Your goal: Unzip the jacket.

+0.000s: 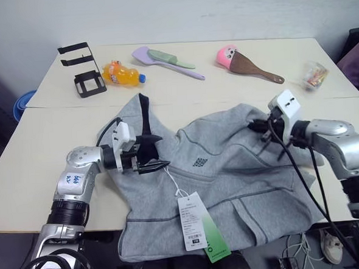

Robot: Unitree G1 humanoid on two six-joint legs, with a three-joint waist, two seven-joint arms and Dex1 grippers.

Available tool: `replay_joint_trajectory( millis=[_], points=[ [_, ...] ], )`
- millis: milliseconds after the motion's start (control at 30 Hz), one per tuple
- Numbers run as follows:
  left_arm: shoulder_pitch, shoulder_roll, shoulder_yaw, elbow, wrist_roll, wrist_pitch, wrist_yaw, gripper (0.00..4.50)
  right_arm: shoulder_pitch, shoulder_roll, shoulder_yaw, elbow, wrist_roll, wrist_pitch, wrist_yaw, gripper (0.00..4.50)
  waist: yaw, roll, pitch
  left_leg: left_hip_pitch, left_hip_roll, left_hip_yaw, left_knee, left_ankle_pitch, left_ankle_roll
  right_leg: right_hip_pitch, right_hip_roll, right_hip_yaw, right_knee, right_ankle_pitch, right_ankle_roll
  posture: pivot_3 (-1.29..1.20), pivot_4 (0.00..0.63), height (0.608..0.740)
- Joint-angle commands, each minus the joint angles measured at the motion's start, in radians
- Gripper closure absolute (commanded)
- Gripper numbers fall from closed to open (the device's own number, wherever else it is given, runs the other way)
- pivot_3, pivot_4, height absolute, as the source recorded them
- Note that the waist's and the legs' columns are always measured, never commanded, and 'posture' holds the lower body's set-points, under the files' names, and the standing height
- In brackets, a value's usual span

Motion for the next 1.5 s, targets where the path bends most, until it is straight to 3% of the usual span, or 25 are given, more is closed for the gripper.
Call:
replay_joint_trajectory(
  millis=[33,267,467,633,800,967,1100,1267,1500],
  points=[
    [-0.012,-0.011,0.026,0.018,0.015,-0.034,0.039,0.0,-0.103,0.017,-0.002,0.201,-0.158,-0.242,-0.086,4.47,-0.005,0.0,0.0,0.0,0.0,0.0,0.0,0.0,0.0,0.0,0.0,0.0,0.0,0.0,0.0,0.0,0.15,0.74],
    [-0.032,-0.038,0.018,0.061,0.041,-0.066,0.062,0.0,-0.257,0.078,0.042,0.593,-0.344,-0.628,-0.166,4.47,-0.01,0.0,0.0,0.0,-0.001,0.0,-0.001,0.001,0.001,0.0,-0.002,-0.001,0.0,0.0,0.0,0.0,0.15,0.74],
    [-0.042,-0.041,0.009,0.106,0.075,-0.098,0.07,0.0,-0.334,0.172,0.052,0.812,-0.411,-0.762,-0.177,4.47,-0.032,0.0,0.0,0.0,-0.001,-0.001,-0.001,0.002,0.001,0.0,-0.002,-0.001,0.001,0.0,0.0,0.0,0.15,0.74],
    [-0.045,0.003,-0.008,0.168,0.154,-0.194,0.065,0.0,-0.321,0.17,0.007,0.831,-0.394,-0.77,-0.161,3.21,-0.033,0.001,0.0,0.0,0.0,-0.001,-0.001,0.002,0.001,0.0,-0.002,-0.001,0.001,0.0,0.0,0.0,0.15,0.74],
    [-0.048,0.041,0.027,0.225,0.141,-0.251,0.033,0.0,-0.199,0.064,-0.076,0.592,-0.269,-0.73,0.03,1.47,-0.025,0.001,0.0,-0.001,-0.001,-0.003,-0.001,0.002,0.001,0.0,-0.004,-0.001,0.001,0.0,0.0,0.0,0.15,0.74],
    [-0.023,0.112,0.037,0.254,0.139,-0.267,-0.047,0.0,0.088,-0.066,-0.268,0.14,-0.009,-0.507,0.188,0.05,-0.026,0.001,0.0,-0.003,-0.001,-0.005,-0.001,0.002,0.001,0.0,-0.004,-0.006,0.0,0.0,0.0,0.0,0.15,0.74],
    [-0.011,0.168,0.054,0.303,0.149,-0.251,-0.052,0.0,0.4,-0.148,-0.404,-0.183,0.147,-0.323,0.277,0.05,-0.025,0.0,0.0,-0.003,0.0,-0.005,-0.001,0.002,0.001,0.0,-0.003,-0.006,0.0,0.0,0.0,0.0,0.15,0.74],
    [0.0,0.204,0.09,0.373,0.165,-0.254,0.01,0.0,0.719,-0.119,-0.512,-0.458,0.216,-0.201,0.261,0.05,-0.026,0.0,0.0,0.002,0.0,-0.003,-0.002,0.002,0.001,0.003,-0.006,-0.003,0.0,0.001,0.001,0.0,0.15,0.74],
    [0.003,0.212,0.139,0.357,0.117,-0.224,0.032,0.0,0.86,-0.017,-0.516,-0.636,0.239,-0.184,0.189,0.05,-0.024,0.0,0.0,0.003,0.0,-0.001,-0.003,0.001,0.0,0.003,-0.005,-0.001,0.0,0.001,0.001,0.0,0.15,0.74]
  ],
)
